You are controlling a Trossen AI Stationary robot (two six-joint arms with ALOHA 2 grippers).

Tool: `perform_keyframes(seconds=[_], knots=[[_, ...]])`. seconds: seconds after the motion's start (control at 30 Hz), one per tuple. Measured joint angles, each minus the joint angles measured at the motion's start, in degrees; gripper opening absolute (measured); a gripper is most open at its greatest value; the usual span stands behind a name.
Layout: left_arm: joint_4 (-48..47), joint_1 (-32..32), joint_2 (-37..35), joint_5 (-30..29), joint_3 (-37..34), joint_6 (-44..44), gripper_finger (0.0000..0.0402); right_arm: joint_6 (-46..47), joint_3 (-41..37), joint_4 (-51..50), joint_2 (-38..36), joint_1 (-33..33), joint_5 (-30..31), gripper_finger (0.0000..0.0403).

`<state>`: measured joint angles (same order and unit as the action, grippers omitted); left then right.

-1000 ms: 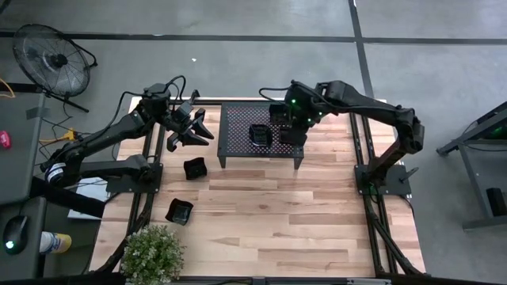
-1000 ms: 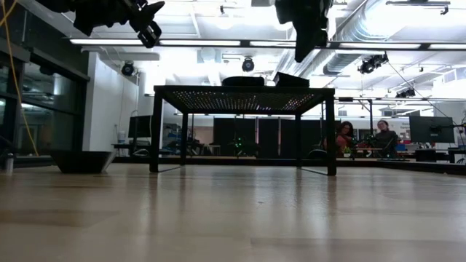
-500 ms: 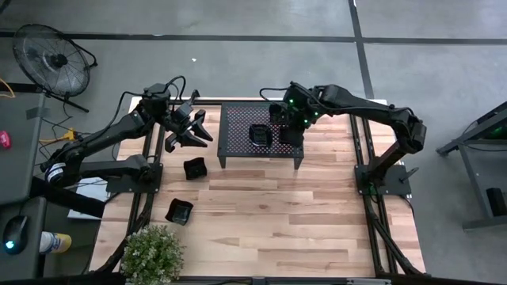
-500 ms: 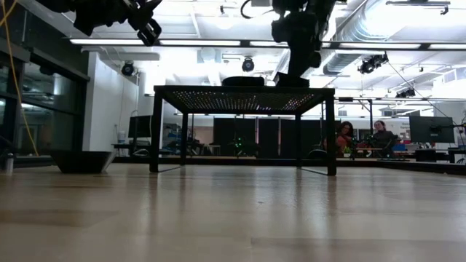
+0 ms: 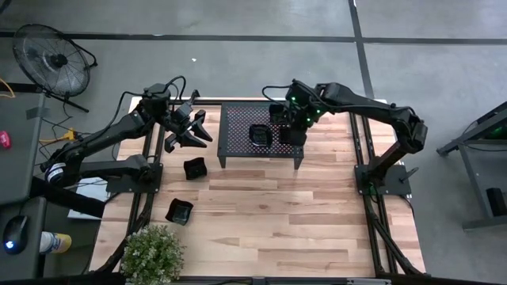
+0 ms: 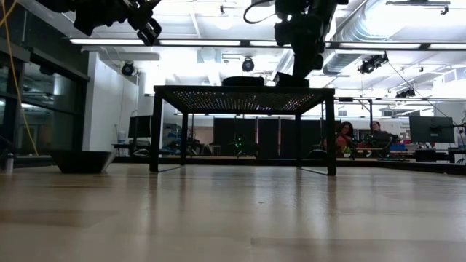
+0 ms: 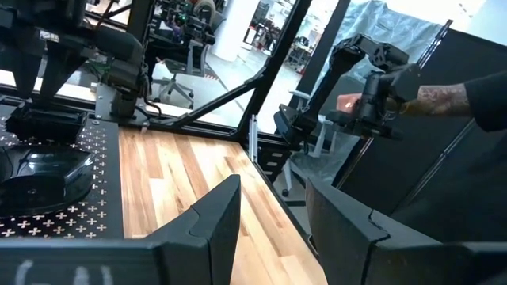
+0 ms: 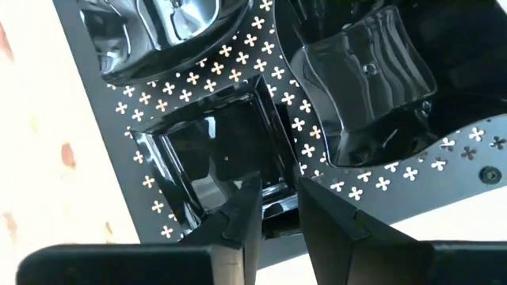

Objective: Pick & Place Mini shaped plates
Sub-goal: Stack the black square plate on top of the other black square plates on the shelf

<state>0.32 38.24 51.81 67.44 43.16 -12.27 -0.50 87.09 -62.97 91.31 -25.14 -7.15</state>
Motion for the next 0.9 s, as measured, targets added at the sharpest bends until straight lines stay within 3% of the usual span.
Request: perform_keyframes(seconds=[0.9], knots=[[-0.02, 0.0, 0.0, 0.02, 0.0, 1.05, 0.0142, -2.52, -3.56, 4.85, 0.28, -0.64, 0.14, 0.0078]])
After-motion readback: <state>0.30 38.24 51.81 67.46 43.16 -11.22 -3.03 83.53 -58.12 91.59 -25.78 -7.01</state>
